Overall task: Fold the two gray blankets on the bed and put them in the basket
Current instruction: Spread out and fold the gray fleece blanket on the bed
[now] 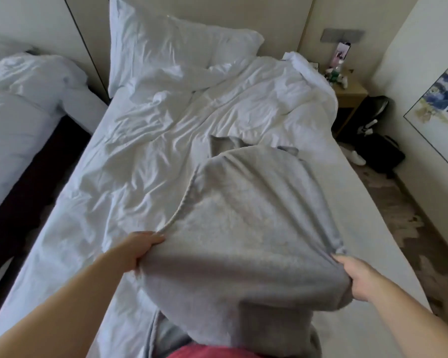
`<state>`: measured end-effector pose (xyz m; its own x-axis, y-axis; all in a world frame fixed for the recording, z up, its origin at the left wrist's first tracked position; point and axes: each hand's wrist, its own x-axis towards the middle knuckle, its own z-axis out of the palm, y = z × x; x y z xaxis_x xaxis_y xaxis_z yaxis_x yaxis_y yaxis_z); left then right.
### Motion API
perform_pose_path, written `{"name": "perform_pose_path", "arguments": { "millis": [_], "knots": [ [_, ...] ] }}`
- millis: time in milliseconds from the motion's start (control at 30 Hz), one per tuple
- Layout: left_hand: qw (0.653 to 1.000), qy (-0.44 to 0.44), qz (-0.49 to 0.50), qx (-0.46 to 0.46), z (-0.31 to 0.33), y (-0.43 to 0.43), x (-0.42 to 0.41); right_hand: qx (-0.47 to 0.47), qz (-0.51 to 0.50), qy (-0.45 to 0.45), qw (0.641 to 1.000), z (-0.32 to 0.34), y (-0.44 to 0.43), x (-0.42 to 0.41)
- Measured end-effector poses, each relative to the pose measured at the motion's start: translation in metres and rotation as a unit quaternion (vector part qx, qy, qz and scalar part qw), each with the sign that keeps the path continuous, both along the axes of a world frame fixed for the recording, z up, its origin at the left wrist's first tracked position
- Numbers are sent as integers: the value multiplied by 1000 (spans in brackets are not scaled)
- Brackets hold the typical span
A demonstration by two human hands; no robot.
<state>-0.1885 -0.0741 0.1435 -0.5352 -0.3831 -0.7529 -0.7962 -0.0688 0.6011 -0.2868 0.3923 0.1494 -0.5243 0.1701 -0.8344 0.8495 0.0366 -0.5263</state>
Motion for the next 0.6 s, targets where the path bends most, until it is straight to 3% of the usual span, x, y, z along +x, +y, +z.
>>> {"name": "perform_pose_path", "arguments": {
  "millis": [167,267,400,500,600],
  "knots": [
    [968,-205,-140,-35,-60,18,69,184,61,-136,971,-74,24,88],
    [948,-258,-186,15,-79,32,93,211,99,-190,954,-107,38,117],
    [952,-223,-193,85,-83,42,88,296,180,-195,917,-115,34,111],
    [978,-119,-97,144,-75,55,70,432,233,-150,858,-95,4,79],
    [984,5,-66,168,-52,80,46,387,290,-2,876,-72,-48,48]
  ]
}}
